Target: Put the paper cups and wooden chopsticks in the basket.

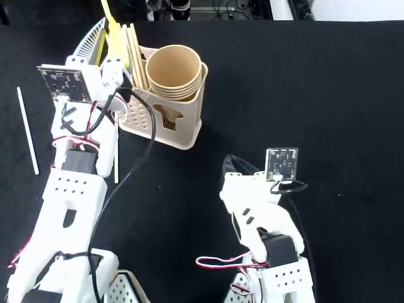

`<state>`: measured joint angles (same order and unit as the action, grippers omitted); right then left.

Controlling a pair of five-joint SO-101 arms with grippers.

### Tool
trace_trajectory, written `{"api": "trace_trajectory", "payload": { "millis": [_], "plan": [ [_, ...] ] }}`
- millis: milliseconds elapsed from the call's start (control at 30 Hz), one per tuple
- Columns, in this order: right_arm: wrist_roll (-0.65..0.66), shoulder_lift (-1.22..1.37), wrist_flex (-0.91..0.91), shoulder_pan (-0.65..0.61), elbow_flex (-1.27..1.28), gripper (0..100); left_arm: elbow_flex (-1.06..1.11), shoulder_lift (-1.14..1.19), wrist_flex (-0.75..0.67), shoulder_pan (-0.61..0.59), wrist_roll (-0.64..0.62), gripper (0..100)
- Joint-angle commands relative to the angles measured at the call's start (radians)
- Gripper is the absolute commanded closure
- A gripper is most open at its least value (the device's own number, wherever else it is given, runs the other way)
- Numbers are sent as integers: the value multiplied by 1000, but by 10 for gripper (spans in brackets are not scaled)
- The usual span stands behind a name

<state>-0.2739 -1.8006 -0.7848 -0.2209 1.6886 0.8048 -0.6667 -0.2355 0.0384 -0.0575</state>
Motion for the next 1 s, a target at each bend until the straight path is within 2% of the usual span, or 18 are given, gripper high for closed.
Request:
{"api": "trace_trajectory", "payload": {
  "millis": [0, 167, 300, 367, 467, 567, 667, 800, 967],
  "plan": [
    [-11, -50, 3, -11, -2, 986, 18, -12, -12, 2, -6, 963],
    [-11, -50, 3, -11, -2, 986, 53, -12, -3, 5, -31, 855],
    [-11, -50, 5, -11, -2, 986, -31, -14, 169, -5, -86, 847],
    [-11, -50, 6, -11, -2, 986, -125, -14, 315, -44, -80, 847],
    [-11, -50, 18, -11, -2, 986, -334, -3, 618, -143, -77, 847],
    [-11, -50, 18, -11, -2, 986, -559, 2, 973, -272, -83, 847],
    [-11, -50, 17, -11, -2, 986, -707, 2, 1215, -412, -77, 847],
    [-11, -50, 15, -11, -2, 986, -728, 61, 1270, -587, -35, 826],
    [-11, -50, 12, -11, -2, 986, -751, 350, 1267, -670, 68, 816]
  ]
}}
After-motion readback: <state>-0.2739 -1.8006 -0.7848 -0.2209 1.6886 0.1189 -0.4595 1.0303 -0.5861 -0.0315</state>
